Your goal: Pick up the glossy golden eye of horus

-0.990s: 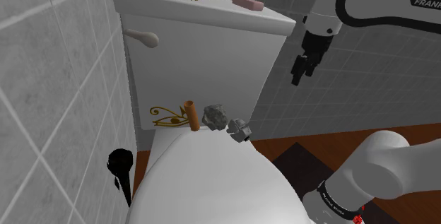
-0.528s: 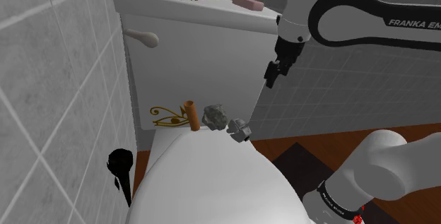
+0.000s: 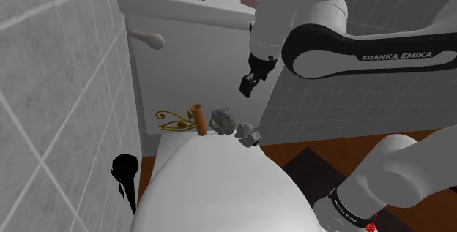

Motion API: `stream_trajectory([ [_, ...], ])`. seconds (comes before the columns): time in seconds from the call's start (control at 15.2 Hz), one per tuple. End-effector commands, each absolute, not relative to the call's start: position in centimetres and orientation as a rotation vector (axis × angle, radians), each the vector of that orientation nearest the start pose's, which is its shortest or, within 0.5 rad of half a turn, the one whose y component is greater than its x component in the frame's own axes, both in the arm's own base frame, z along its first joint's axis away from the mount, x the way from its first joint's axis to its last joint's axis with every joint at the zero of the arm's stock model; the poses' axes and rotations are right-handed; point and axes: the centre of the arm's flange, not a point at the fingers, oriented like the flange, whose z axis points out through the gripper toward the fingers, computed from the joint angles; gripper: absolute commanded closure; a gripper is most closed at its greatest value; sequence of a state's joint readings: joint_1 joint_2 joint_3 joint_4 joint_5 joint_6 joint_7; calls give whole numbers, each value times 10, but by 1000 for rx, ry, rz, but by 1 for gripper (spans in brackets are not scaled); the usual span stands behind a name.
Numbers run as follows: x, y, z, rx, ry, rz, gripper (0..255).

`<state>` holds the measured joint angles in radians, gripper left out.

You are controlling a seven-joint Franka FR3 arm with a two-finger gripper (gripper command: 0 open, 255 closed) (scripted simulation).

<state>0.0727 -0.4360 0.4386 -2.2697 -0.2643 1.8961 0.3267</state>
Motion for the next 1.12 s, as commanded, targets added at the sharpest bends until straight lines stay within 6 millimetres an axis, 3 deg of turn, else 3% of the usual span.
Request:
stream_trajectory([
  [0.0,386,239,512,-3511,-461,-399,0],
  [1.06,427,433,408,-3581,-903,-955,0],
])
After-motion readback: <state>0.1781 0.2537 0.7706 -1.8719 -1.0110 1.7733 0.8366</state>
